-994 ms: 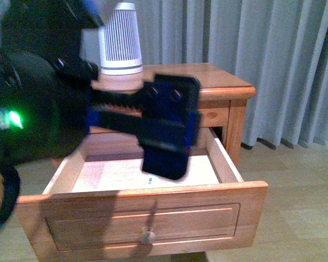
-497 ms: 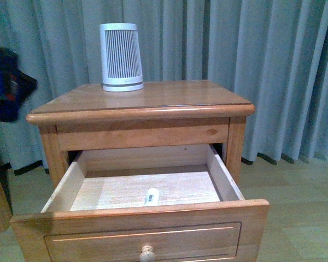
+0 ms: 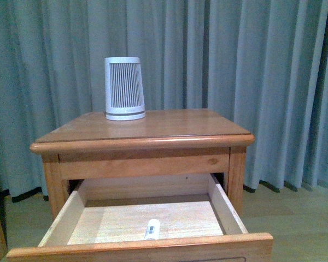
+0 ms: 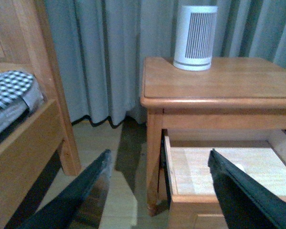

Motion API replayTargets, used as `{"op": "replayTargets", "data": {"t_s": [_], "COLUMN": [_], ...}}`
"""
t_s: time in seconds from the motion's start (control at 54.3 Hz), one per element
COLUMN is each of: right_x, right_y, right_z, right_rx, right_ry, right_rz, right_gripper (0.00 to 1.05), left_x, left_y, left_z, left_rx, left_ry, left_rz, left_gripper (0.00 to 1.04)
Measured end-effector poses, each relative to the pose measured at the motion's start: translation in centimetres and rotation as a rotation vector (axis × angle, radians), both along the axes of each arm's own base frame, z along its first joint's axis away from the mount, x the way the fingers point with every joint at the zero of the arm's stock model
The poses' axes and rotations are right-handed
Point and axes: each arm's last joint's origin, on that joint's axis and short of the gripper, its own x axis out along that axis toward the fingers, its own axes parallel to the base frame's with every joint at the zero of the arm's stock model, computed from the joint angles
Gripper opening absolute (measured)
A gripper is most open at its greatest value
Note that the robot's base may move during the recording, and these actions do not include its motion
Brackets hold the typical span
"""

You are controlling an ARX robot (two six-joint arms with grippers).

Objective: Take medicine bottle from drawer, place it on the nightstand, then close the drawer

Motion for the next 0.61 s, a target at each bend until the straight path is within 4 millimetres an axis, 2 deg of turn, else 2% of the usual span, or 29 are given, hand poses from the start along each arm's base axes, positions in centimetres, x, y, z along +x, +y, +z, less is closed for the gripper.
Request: {"op": "replayTargets", "data": {"t_s": [0.037, 0.092, 0.239, 0.607], "right_x": [0.0, 0.0, 0.0, 0.0], "right_y": [0.0, 0.0, 0.0, 0.0], "right_z": [0.0, 0.0, 0.0, 0.0], "right_rx": [0.000, 0.000, 0.000, 0.000], "right_ry": [0.000, 0.000, 0.000, 0.000], "right_rz": [0.000, -0.001, -0.001, -0.005], "right_gripper": [0.98, 0.98, 0.98, 0.98], "left_x": [0.0, -0.2, -0.9, -1.6], "left_y": [0.0, 0.0, 0.0, 0.0], "left_z": [-0.7, -2.6, -5.1, -7.7], "left_rx": [-0.003, -0.009, -0.012, -0.016], "left_ry": [0.008, 0.029, 0.023, 0.021], "left_rz": [-0.002, -0.004, -0.004, -0.007], "left_gripper": [0.58, 0.42, 0.03, 0.03]}}
